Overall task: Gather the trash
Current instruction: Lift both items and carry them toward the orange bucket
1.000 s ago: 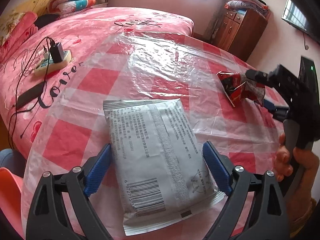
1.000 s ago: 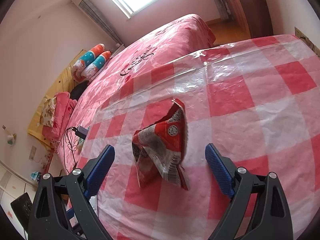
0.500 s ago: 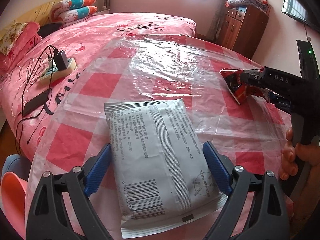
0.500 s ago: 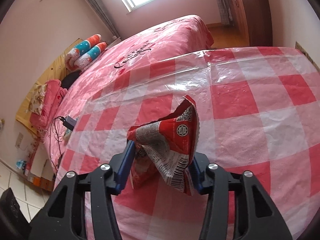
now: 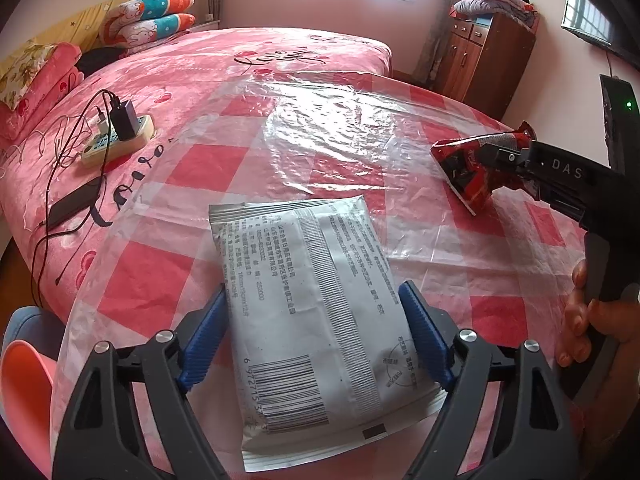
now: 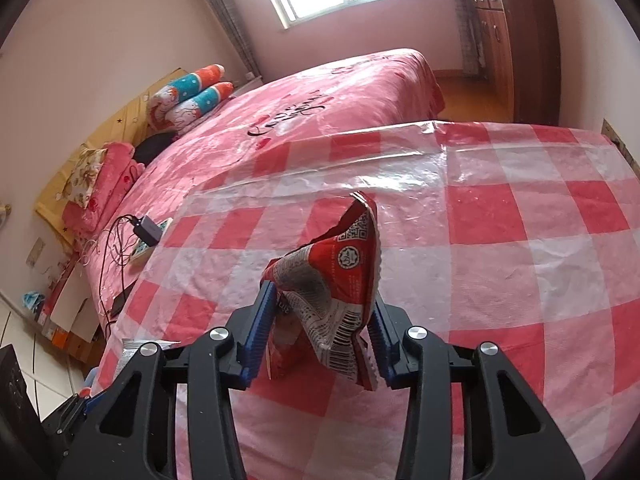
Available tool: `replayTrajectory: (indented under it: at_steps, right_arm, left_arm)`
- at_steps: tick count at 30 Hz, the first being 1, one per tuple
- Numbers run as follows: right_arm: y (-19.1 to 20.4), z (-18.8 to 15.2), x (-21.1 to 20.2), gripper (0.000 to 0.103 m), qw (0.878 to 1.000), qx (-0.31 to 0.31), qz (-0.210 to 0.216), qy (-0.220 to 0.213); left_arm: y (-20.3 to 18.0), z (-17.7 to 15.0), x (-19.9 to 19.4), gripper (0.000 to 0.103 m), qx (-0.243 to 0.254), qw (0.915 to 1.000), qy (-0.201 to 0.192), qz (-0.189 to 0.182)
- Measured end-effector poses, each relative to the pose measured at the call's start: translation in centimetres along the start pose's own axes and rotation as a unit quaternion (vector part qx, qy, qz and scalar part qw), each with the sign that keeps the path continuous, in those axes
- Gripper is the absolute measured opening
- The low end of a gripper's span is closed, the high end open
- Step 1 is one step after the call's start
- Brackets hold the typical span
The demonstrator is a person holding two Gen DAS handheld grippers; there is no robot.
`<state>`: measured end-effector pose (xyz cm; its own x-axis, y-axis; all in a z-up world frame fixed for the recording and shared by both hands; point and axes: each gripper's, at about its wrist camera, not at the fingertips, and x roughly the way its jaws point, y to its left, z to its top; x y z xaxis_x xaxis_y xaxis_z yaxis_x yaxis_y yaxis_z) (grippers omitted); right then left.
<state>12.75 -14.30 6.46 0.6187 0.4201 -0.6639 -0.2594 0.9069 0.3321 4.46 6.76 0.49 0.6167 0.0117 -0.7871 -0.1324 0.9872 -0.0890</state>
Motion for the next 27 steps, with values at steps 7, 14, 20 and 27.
replayTrajectory:
  at_steps: [7, 14, 20, 27]
  right_arm:
    - [-0.6, -0.8, -1.1, 0.045, 1.0, 0.027, 0.005, -0.004]
    - [-0.8, -2.7, -3.1, 0.044, 0.999, 0.049, 0.014, -0.007]
    - [-0.2, -4.5, -5.0, 0.044, 0.998, 0.059, 0.02, -0.012]
    - [0.8, -7.0, -7.2, 0.044, 0.997, 0.066, 0.025, -0.013]
  left_arm:
    - [0.1, -0.9, -0.8, 0.083, 0.009, 0.9999, -0.001, -0.005]
    - [0.3, -1.9, -1.7, 0.082, 0.02, 0.9997, -0.002, -0.014]
    - [0.9, -2.6, -2.8, 0.082, 0.022, 0.9995, -0.009, -0.022]
    - [1.6, -3.4, -4.6, 0.082, 0.032, 0.999, -0.023, -0.02]
